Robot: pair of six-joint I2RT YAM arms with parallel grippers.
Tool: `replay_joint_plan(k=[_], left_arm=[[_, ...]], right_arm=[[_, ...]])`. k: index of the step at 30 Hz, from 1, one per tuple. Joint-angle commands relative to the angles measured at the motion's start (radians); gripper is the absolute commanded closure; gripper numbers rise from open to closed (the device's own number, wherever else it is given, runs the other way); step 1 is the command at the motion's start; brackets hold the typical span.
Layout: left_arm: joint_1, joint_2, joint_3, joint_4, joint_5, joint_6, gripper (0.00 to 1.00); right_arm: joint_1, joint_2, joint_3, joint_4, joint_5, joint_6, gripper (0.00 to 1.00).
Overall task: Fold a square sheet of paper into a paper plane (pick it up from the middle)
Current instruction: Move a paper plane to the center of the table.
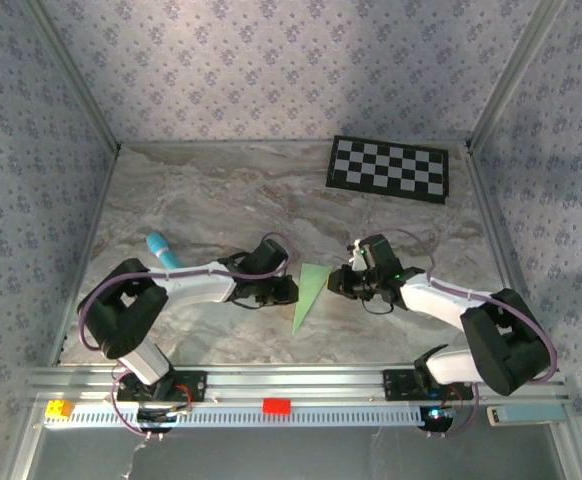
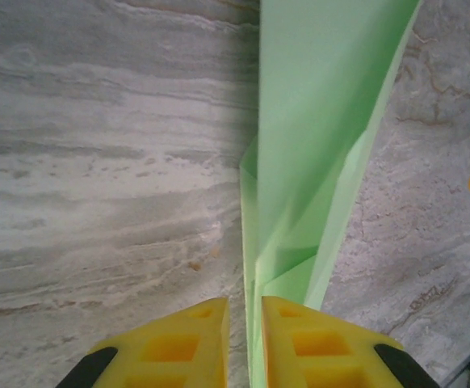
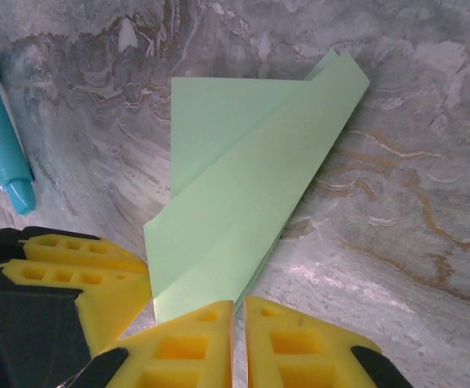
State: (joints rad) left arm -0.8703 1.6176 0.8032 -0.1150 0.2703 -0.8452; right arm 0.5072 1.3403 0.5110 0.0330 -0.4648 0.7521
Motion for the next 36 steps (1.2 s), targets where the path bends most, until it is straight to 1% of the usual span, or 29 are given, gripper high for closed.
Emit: replay_joint_plan(k=[1,11,18,27,36], left_arm=[[0.004,0.021,0.008,0.033,0.053,0.015,0.81],[0.004,0.056,0.000,0.062,0.085,0.014,0.79],[0.003,0.059,-0.025,0.153,0.131,-0.026,0.74],[0.003,0.077,-0.035,0.203,0.162,-0.046,0.69],[0.002,0.091,-0.037,0.218,0.181,-0.052,0.70]], right_arm=[[0.011,0.021,0.008,0.000,0.013,0.010,0.87],[0.022,0.047,0.012,0.007,0.004,0.007,0.87],[0.045,0.097,0.014,0.026,-0.018,0.013,0.87],[0.080,0.125,0.012,0.051,-0.020,0.025,0.87],[0.085,0.146,0.006,0.075,-0.037,0.033,0.87]])
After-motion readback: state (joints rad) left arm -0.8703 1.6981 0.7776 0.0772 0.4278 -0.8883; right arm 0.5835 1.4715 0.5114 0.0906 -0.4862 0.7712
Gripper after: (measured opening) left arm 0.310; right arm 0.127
